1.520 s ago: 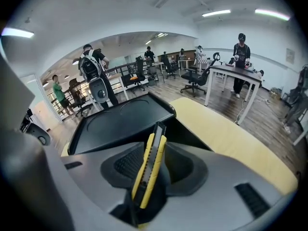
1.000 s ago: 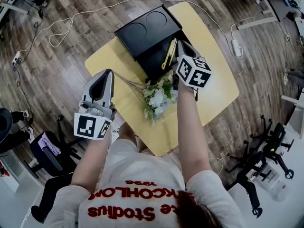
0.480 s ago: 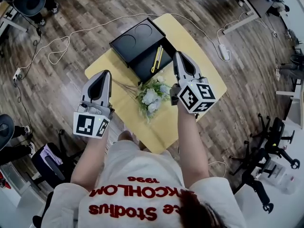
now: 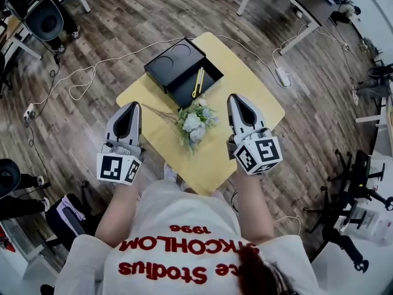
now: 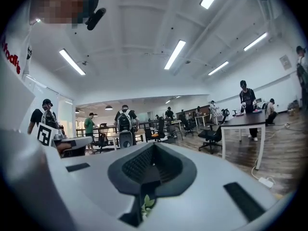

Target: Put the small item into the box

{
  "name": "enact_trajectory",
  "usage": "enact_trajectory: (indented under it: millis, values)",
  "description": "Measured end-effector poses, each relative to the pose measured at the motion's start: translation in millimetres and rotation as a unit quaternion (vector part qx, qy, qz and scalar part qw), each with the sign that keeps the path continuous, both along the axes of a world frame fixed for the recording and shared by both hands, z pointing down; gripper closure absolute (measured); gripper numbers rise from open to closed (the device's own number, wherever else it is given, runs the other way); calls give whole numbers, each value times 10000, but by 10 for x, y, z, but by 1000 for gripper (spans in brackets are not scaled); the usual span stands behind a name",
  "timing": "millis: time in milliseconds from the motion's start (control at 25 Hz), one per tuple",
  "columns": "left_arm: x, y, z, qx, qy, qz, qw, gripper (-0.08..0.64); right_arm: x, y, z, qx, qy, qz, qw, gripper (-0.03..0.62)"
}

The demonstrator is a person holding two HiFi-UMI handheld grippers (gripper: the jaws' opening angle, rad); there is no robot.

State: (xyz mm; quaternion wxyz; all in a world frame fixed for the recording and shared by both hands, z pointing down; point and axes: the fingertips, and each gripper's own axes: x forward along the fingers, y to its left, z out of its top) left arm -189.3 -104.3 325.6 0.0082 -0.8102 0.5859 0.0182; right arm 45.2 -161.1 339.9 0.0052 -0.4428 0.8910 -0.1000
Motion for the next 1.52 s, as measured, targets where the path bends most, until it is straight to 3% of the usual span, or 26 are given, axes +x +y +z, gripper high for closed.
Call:
enact_trajectory:
  millis: [520, 1520]
  values:
    - [124, 437, -123, 111, -20, 125, 9999, 554, 438, 721, -240, 257, 80, 392, 9989, 589]
    - [345, 498, -127, 181, -62, 295, 9994, 555, 596, 906, -200, 268, -32, 551, 9981, 589]
